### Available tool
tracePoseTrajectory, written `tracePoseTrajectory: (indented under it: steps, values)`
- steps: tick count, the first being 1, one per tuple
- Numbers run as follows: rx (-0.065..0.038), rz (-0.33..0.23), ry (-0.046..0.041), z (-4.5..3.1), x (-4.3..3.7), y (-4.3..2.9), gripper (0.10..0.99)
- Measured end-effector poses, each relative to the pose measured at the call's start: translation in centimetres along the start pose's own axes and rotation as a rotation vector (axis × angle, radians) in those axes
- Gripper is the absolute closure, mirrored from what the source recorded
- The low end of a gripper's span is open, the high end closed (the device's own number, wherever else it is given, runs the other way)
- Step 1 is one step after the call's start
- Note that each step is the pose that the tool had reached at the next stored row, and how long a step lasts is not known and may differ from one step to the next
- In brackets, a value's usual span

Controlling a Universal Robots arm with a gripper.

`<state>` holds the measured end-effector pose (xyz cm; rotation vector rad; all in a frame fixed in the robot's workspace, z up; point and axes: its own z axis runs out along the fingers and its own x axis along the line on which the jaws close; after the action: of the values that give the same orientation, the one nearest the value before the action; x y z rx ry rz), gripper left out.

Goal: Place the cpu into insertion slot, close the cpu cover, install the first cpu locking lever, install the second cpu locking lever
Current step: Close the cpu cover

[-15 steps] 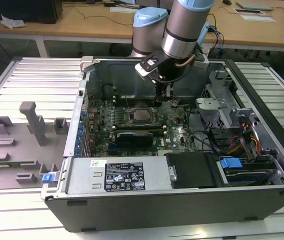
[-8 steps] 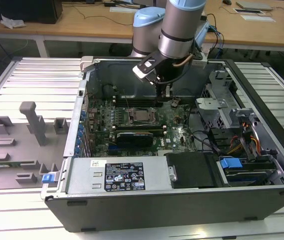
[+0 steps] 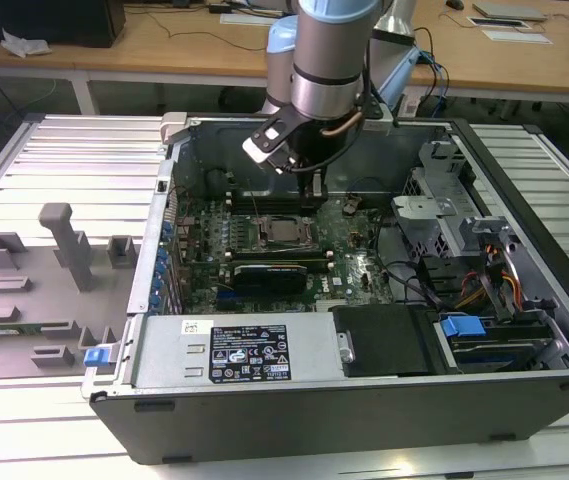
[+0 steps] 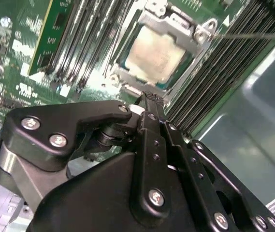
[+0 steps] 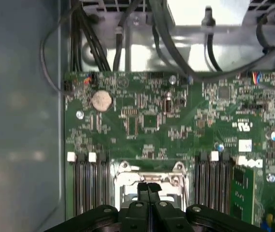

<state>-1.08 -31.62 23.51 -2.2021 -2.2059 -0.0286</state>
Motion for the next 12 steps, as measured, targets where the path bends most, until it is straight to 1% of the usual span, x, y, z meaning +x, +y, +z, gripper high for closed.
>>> tracePoseTrajectory:
  steps: [3,9,12]
  values:
    - [-0.001,0.0,-0.0078,0.12,0.0,-1.12,0.98]
    - [-0.011,-0.003,-0.0089,0.43,-0.01,-2.38,0.98]
    - [-0.014,-0.004,-0.0103,0.55,-0.01,-2.87,0.98]
